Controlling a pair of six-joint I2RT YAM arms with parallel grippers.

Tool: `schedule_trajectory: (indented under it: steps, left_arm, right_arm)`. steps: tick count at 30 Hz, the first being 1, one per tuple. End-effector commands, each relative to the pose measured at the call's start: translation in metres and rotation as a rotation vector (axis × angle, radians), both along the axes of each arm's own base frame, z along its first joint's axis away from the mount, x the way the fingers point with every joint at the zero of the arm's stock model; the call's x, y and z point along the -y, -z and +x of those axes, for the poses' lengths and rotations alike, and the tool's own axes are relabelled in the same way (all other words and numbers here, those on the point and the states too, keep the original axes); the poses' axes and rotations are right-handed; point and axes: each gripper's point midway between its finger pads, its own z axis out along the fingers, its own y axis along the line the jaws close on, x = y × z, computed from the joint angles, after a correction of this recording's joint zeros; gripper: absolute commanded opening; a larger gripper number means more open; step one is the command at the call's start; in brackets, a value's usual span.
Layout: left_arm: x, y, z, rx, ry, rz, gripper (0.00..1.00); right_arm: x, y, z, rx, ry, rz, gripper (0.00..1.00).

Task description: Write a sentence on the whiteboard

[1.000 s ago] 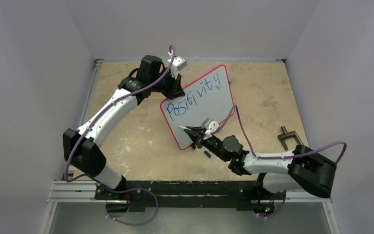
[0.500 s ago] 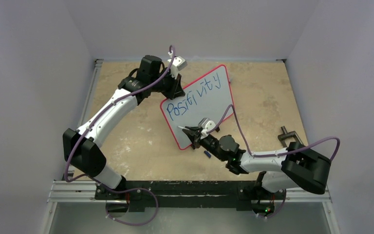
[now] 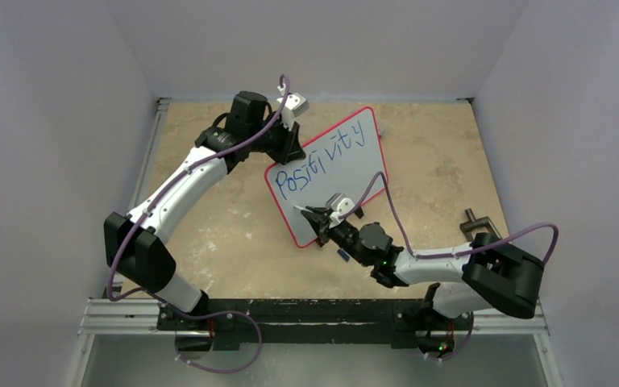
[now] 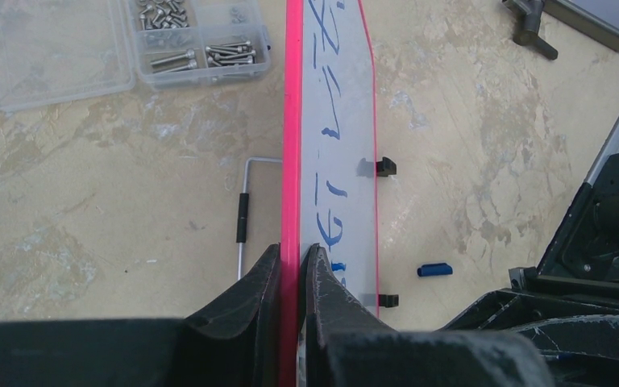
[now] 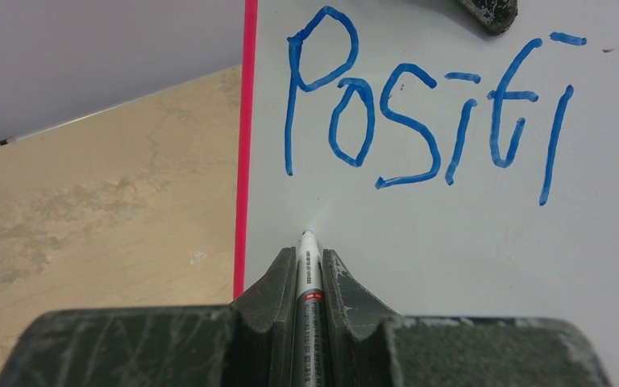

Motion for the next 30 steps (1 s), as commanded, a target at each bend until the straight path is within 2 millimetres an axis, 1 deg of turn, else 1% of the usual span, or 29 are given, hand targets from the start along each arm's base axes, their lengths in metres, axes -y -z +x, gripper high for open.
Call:
schedule_trajectory:
  steps: [1, 8, 15, 23, 30]
  left_arm:
    - [-0.027, 0.042, -0.005, -0.071, -0.037, 0.171, 0.0]
    - [-0.028, 0.04, -0.005, -0.066, -0.038, 0.17, 0.0]
    - [-0.028, 0.04, -0.006, -0.066, -0.04, 0.171, 0.0]
    - [-0.028, 0.04, -0.006, -0.065, -0.04, 0.172, 0.0]
    - [-0.028, 0.041, -0.006, -0.065, -0.041, 0.173, 0.0]
  right_arm:
    - [0.001, -0.025, 0.014, 0.05, 0.074, 0.044, 0.0]
    - [0.009, -0.024, 0.022, 0.046, 0.138, 0.035, 0.0]
    - [0.019, -0.016, 0.029, 0.023, 0.204, 0.016, 0.0]
    - [0.019, -0.007, 0.026, -0.004, 0.192, -0.001, 0.0]
    - [0.015, 0.006, 0.018, -0.036, 0.145, -0.024, 0.0]
